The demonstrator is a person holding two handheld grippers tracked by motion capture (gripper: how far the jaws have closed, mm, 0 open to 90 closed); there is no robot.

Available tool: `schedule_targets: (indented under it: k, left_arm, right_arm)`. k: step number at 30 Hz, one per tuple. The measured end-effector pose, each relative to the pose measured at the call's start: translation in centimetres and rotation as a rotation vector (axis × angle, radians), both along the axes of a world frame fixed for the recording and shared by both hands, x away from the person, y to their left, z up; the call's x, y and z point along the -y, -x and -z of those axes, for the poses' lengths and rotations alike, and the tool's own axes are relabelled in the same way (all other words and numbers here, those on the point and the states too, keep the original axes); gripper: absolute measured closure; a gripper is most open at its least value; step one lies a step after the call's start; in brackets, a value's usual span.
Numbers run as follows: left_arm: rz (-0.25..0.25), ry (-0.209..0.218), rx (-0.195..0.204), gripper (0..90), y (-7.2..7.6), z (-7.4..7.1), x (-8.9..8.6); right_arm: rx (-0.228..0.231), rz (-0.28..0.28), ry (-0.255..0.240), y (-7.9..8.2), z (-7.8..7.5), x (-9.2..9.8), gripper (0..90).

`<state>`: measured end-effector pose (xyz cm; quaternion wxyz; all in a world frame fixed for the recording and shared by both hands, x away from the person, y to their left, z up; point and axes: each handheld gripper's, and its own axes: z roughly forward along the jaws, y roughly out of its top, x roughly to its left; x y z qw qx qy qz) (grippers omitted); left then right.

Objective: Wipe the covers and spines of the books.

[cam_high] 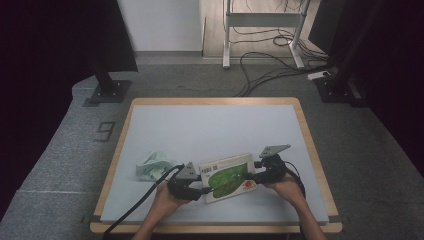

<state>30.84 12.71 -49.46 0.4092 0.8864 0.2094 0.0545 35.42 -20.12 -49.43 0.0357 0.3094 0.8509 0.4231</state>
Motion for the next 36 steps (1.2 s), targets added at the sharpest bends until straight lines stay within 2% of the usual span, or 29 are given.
schedule_targets:
  k: [3,8,13,20,28,33,36]
  left_arm:
    - [0.009,0.011,-0.009,52.0,0.0,-0.2,-0.1]
    - [0.018,0.011,-0.010,54.5,-0.1,-0.4,-0.2]
    - [0.013,0.019,-0.002,60.8,-0.4,-1.0,-0.6]
    - [0.002,0.018,0.002,68.7,-0.9,-1.6,-0.9]
    - [-0.013,-0.029,0.028,70.6,-1.9,-2.1,-0.9]
    - [-0.027,-0.075,0.052,69.8,-3.0,-2.5,-0.9]
    - [-0.035,-0.082,0.059,69.1,-3.7,-2.8,-0.9]
  right_arm:
    - [0.017,-0.004,-0.023,0.1,-0.4,-0.2,42.3]
    - [0.031,0.004,-0.017,0.3,-0.9,-0.3,44.1]
    - [0.054,0.012,-0.050,0.4,-1.2,0.0,47.2]
    - [0.087,0.017,-0.068,0.5,-1.6,-0.1,49.7]
    - [0.130,0.021,-0.056,0.4,-1.8,-0.3,51.2]
    - [0.144,0.036,-0.049,0.2,-1.8,-0.7,52.3]
    - [0.153,0.049,-0.044,-0.1,-1.9,-0.9,52.5]
